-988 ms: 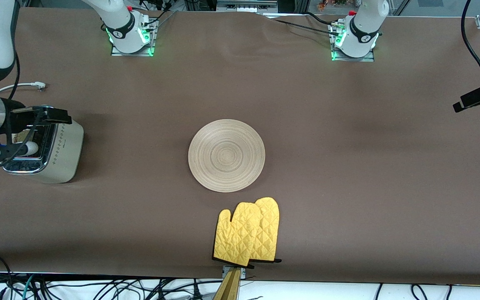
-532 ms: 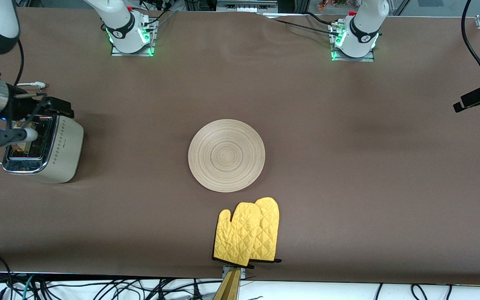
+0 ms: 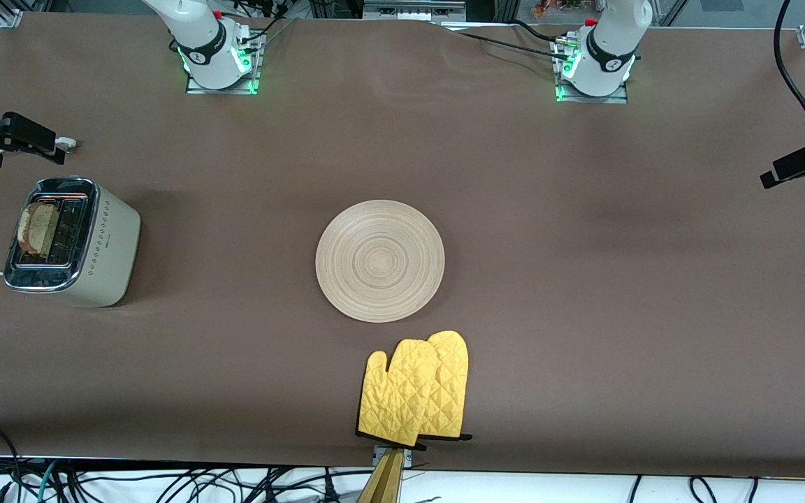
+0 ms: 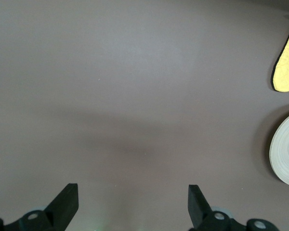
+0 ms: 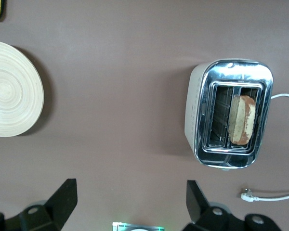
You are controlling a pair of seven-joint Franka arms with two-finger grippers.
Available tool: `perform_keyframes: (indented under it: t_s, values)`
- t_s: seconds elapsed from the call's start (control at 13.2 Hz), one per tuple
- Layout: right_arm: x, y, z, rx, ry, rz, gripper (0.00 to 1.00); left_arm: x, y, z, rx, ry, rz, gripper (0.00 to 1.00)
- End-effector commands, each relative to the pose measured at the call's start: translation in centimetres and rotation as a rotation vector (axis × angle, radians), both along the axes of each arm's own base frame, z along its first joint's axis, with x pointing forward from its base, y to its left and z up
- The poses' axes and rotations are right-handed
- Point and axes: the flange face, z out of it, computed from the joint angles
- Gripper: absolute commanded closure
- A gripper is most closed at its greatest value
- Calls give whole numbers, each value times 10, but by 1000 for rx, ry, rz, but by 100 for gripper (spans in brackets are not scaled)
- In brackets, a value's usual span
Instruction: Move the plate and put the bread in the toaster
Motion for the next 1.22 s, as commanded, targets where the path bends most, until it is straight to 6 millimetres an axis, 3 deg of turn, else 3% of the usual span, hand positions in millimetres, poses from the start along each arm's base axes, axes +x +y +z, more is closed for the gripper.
perform_keyframes:
  t_s: [0.0, 0.3, 0.68, 0.99, 1.14]
  values:
    - [-23, -9, -9, -12, 16, -29, 0, 1, 2, 5, -10, -9, -20, 0]
    - [-22, -9, -10, -22, 16, -23, 0, 1, 2, 6, -10, -10, -20, 0]
    - [-23, 22, -10, -37, 30, -76, 0, 1, 2, 6, -10, -10, -20, 0]
    - [-15, 13, -26, -37, 59, -97, 0, 1, 2, 6, -10, -10, -20, 0]
    - [-14, 12, -25, -36, 58, -91, 0, 1, 2, 5, -10, -9, -20, 0]
